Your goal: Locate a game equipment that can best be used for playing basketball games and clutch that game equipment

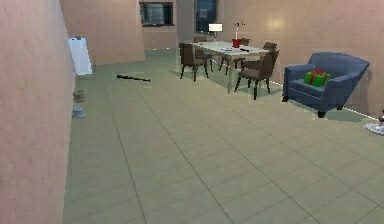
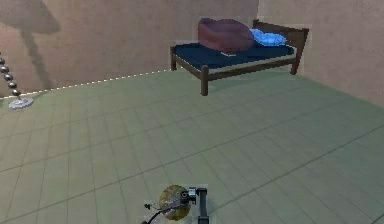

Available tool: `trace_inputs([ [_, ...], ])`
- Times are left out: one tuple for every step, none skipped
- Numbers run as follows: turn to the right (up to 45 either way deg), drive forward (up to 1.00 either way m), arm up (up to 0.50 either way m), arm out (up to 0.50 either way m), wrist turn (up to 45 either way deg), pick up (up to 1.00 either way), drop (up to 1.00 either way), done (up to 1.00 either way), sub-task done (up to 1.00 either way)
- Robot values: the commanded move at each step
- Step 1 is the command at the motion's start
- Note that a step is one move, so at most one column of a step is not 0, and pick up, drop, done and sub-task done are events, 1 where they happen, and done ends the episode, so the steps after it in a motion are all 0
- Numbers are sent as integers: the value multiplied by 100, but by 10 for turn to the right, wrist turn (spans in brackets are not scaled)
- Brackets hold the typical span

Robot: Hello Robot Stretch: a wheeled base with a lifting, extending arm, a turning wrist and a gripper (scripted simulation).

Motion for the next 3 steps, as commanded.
trace_inputs([
  [0, 0, 0, 0, 450, 0, 0, 0, 0],
  [0, 0, 0, 0, 240, 0, 0, 0, 0],
  [0, 0, -30, 0, 0, 0, 0, 0, 0],
])
